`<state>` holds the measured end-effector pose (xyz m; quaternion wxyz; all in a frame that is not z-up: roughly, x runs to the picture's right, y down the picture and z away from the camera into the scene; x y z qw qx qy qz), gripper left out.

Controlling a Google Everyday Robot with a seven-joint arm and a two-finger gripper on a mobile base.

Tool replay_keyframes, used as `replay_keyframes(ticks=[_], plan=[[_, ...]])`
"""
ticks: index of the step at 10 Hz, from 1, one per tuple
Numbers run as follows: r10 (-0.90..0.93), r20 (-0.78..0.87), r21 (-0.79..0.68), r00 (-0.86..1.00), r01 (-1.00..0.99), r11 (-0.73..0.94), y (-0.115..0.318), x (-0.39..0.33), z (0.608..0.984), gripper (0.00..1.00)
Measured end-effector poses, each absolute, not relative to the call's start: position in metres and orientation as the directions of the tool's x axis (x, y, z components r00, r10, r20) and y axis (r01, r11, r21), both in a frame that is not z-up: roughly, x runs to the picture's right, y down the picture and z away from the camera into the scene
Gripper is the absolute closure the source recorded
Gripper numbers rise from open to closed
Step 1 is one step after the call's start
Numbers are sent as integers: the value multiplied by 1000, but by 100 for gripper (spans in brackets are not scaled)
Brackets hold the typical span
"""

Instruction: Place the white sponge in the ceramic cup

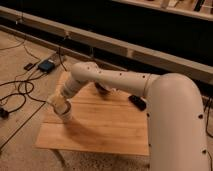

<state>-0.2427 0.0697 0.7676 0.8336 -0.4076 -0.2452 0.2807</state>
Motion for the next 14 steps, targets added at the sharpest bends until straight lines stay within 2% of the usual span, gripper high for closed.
replay_keyframes(ticks=[2,4,11,14], plan=[[664,181,-816,725,-266,513,69,-238,771,28],[664,180,-815,726,-267,513,67,-235,774,20],[653,198,-822,731,-239,517,69,-234,768,20],[689,213,-838,692,-234,494,49,-232,749,20]])
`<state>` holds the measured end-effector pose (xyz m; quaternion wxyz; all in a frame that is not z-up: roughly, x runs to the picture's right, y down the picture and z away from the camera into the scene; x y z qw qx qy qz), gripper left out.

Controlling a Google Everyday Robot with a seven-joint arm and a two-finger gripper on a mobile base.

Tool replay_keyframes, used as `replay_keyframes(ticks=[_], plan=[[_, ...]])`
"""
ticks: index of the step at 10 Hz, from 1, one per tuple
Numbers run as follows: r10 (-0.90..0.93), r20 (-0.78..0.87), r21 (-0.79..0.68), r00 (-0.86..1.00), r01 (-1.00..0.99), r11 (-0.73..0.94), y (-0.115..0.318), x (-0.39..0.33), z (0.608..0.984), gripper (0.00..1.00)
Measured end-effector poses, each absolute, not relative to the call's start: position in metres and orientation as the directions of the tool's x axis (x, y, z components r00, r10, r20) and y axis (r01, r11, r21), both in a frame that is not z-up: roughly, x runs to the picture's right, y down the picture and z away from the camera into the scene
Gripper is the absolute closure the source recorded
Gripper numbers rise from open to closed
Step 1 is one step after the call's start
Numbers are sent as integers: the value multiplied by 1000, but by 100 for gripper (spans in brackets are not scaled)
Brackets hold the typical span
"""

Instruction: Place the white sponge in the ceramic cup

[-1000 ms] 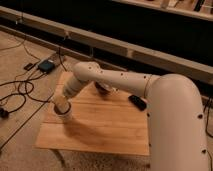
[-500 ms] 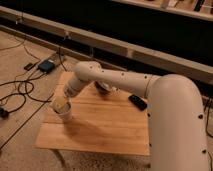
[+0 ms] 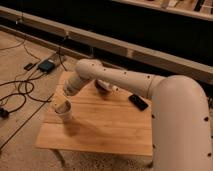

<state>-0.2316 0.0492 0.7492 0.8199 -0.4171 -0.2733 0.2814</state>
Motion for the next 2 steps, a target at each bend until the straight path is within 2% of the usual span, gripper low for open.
replay_keyframes(ticks=[2], plan=[[688,215,-839,693,-229,493,50,-234,748,20]])
